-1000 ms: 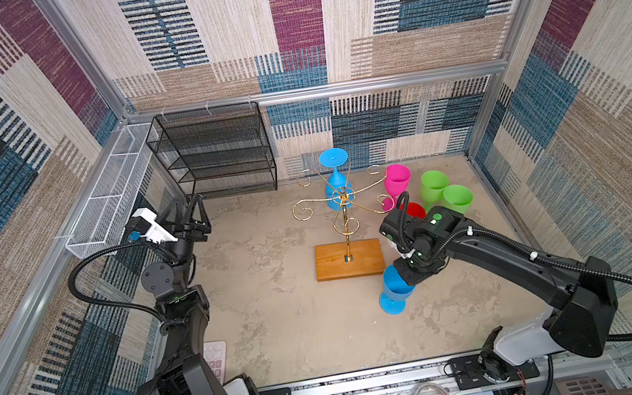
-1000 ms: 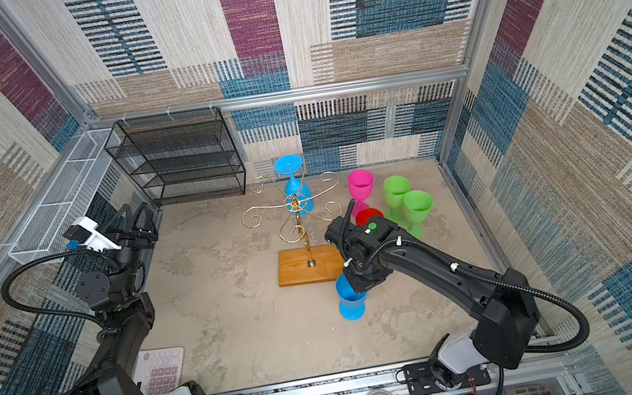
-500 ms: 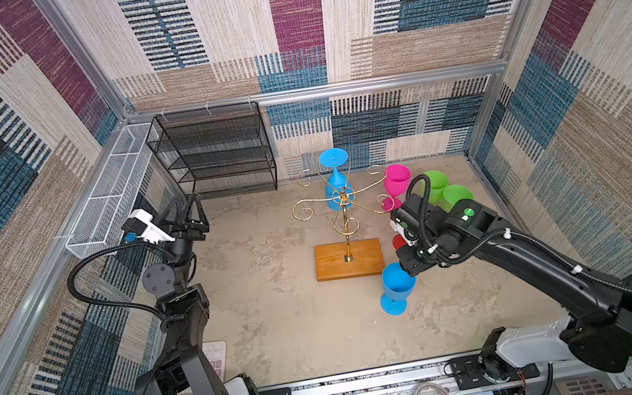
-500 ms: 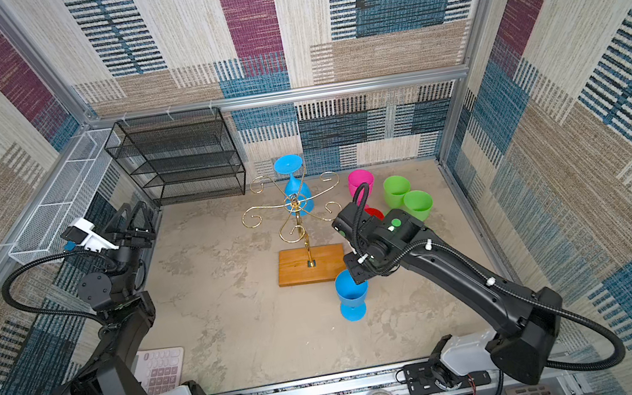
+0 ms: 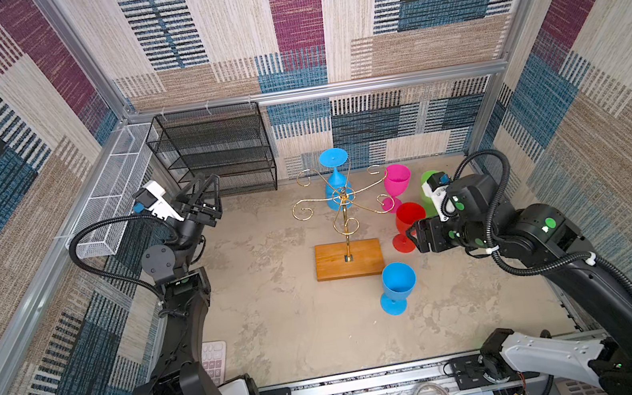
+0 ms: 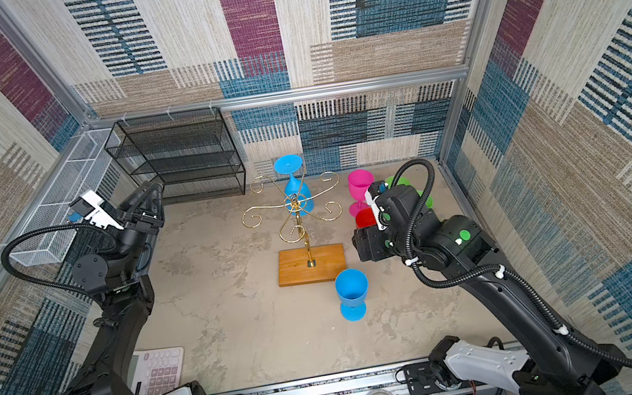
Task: Take the wine glass off the wine glass rack
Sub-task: 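Raise the right gripper and move it to the far side of the rack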
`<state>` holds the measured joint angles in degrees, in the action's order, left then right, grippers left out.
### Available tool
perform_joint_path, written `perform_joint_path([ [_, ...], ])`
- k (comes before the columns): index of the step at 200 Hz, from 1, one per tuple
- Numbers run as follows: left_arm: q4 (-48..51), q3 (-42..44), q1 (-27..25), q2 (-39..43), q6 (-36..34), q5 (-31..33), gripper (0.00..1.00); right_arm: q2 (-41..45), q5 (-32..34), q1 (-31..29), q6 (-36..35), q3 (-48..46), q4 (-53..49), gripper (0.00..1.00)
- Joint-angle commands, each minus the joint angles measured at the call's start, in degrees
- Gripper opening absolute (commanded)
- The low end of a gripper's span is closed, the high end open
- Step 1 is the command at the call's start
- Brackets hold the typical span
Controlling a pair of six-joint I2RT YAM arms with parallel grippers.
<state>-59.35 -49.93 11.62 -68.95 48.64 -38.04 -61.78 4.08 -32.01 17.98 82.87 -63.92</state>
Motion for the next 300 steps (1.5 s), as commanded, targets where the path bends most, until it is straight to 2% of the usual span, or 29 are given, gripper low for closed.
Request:
perform_joint_path([
  [1,20.35,-4.66,-3.36,3.14,-14.50,-2.03,0.75,0.86,-1.14,2.32,-2.10,-0.11,9.52,0.88],
  [25,50.21,-17.26,-6.13,2.65,-25.28,1.45,0.73,1.13,-3.44,6.95,-3.71,-1.36,15.72,0.91],
  [37,59.51,-23.20,-6.70,0.53,-27.40,1.31,0.73,1.22,-5.39,9.86,-4.75,-2.28,19.25,0.93],
  [72,67.82,-32.01,-8.29,-4.67,-28.27,-2.54,0.73,-0.29,-17.06,19.55,-5.07,-4.07,30.50,0.94],
  [97,72.82,-36.11,-9.58,-6.96,-30.52,-4.05,0.72,-4.65,-26.78,24.87,-4.91,-2.95,36.88,0.92],
  [114,73.66,-36.31,-9.99,-7.07,-31.98,-4.40,0.72,-8.96,-32.88,26.75,-4.76,-1.26,40.14,0.89],
  [147,74.01,-34.70,-9.98,-5.64,-34.45,-3.45,0.72,-17.76,-40.53,26.91,-5.52,4.25,43.75,0.81],
  [184,67.88,-29.39,-9.99,-2.45,-35.38,-2.22,0.72,-26.67,-46.95,26.84,-5.22,10.99,45.73,0.75],
  [210,64.40,-26.25,-9.99,-1.20,-35.81,-1.93,0.73,-33.08,-53.82,26.75,-4.11,15.40,45.63,0.72],
  [255,57.03,-20.57,-9.56,1.34,-36.07,-2.06,0.74,-41.93,-57.69,24.77,-5.99,25.43,39.54,0.69],
  [300,56.48,-18.30,-8.91,2.85,-37.31,-1.42,0.74,-50.93,-58.83,21.89,-8.36,38.12,30.15,0.62],
])
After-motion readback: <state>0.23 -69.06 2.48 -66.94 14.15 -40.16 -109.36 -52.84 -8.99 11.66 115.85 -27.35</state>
